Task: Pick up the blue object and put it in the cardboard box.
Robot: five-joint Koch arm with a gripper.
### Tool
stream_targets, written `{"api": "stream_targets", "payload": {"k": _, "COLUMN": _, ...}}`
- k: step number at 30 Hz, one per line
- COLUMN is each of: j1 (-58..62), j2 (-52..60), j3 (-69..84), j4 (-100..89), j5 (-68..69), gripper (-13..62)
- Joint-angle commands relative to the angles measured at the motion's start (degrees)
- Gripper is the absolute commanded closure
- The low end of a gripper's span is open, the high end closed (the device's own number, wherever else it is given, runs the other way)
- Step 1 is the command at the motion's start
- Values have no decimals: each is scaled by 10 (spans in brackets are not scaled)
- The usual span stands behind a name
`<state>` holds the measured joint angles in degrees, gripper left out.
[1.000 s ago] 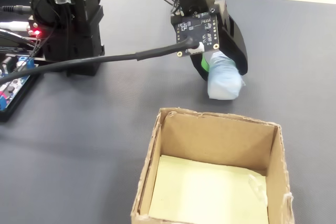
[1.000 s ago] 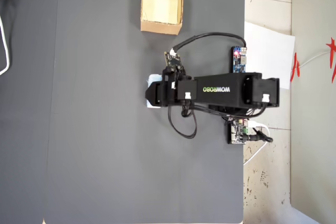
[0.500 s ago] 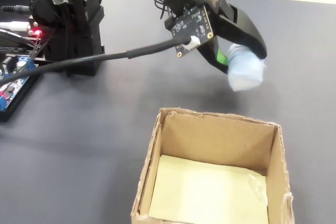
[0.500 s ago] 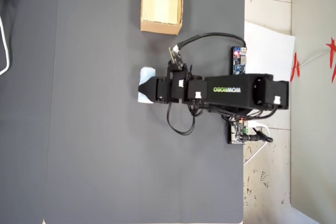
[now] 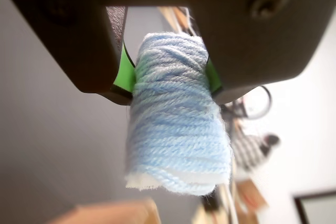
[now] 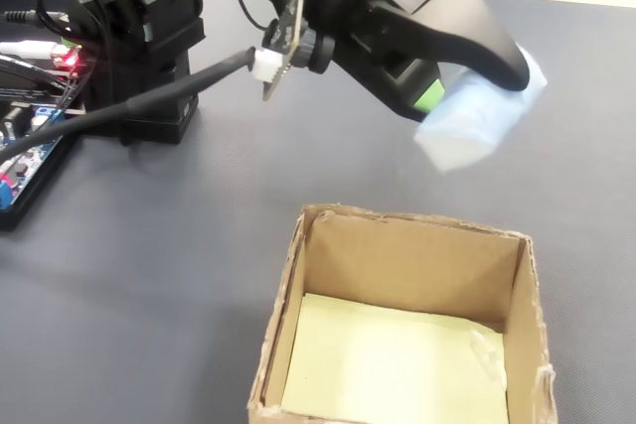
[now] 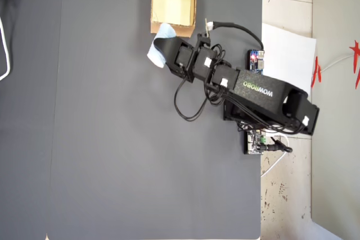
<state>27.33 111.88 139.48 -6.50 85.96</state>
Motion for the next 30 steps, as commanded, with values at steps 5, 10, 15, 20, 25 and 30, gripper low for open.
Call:
{"api": "stream_targets", "payload": {"k": 5, "j1": 83, "j2": -16, "j3": -115, "j4": -54, "j5": -51, "gripper": 352}}
{"api": "stream_targets", "payload": {"k": 10, "j1": 140, "j2": -51, "j3": -156, "j4": -31, "j5": -64, "gripper": 352}}
{"api": "stream_targets", "payload": {"k": 15, "j1": 180, "j2": -90, "j3": -172, "j4": -11, "j5": -65, "gripper": 351}}
{"api": "stream_targets", "payload": {"k": 20, "j1": 200, "j2": -111, "j3": -173, "j4": 38, "j5": -61, "gripper": 205}}
{"api": "stream_targets", "payload": {"k": 25, "j1": 203, "j2": -111, "j3": -168, "j4": 40, "j5": -59, "gripper": 169}}
{"api": "stream_targets", "payload": {"k": 30, "j1": 203, "j2": -105, "j3": -168, "j4": 40, "j5": -58, "gripper": 168}}
